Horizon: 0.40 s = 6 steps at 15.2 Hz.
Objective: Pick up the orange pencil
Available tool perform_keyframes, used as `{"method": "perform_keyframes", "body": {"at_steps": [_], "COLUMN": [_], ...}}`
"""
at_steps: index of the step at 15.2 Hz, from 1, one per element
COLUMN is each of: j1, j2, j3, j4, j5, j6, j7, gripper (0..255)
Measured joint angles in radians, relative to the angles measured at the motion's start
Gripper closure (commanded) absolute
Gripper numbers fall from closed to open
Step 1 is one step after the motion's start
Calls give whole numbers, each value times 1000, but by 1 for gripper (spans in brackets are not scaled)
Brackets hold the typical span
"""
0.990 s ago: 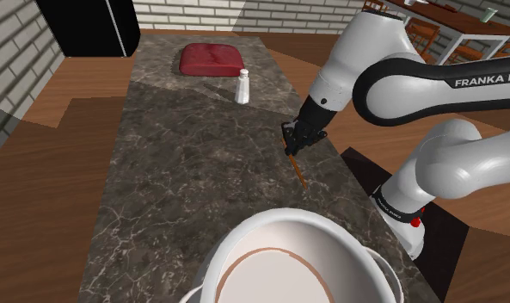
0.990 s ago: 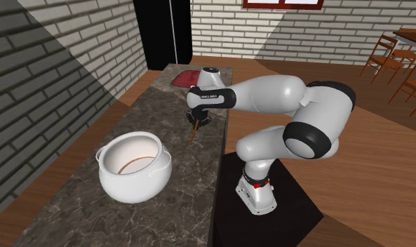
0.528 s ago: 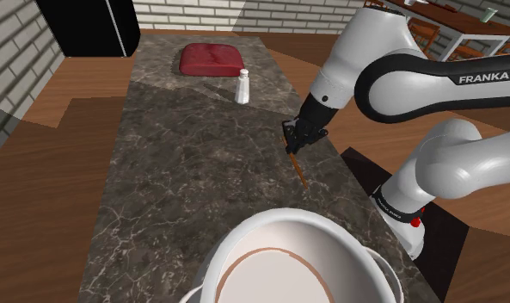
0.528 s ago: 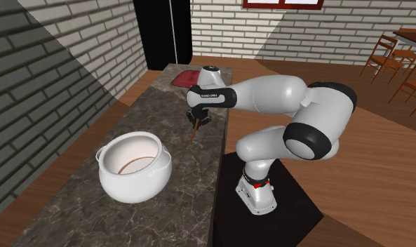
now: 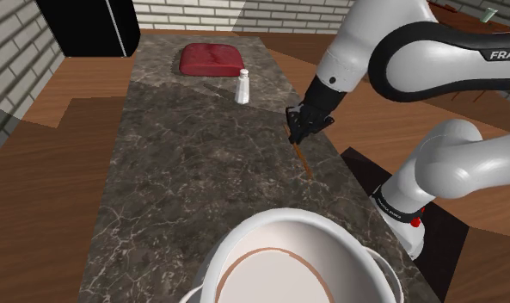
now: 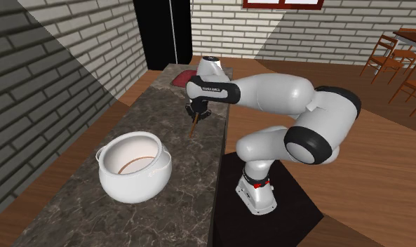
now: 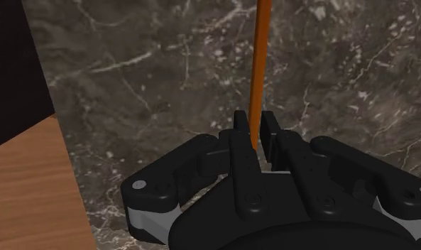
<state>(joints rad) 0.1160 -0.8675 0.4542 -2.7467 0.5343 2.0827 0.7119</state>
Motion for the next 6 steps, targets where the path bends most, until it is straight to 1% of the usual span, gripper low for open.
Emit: {"method": "perform_keyframes", "body": {"at_steps": [6], "j1": [-12], "j2": [-20], "j3": [-29], "j4": [64], "j5": [-32], "j6": [-83], "j7": [13], "gripper": [255]}}
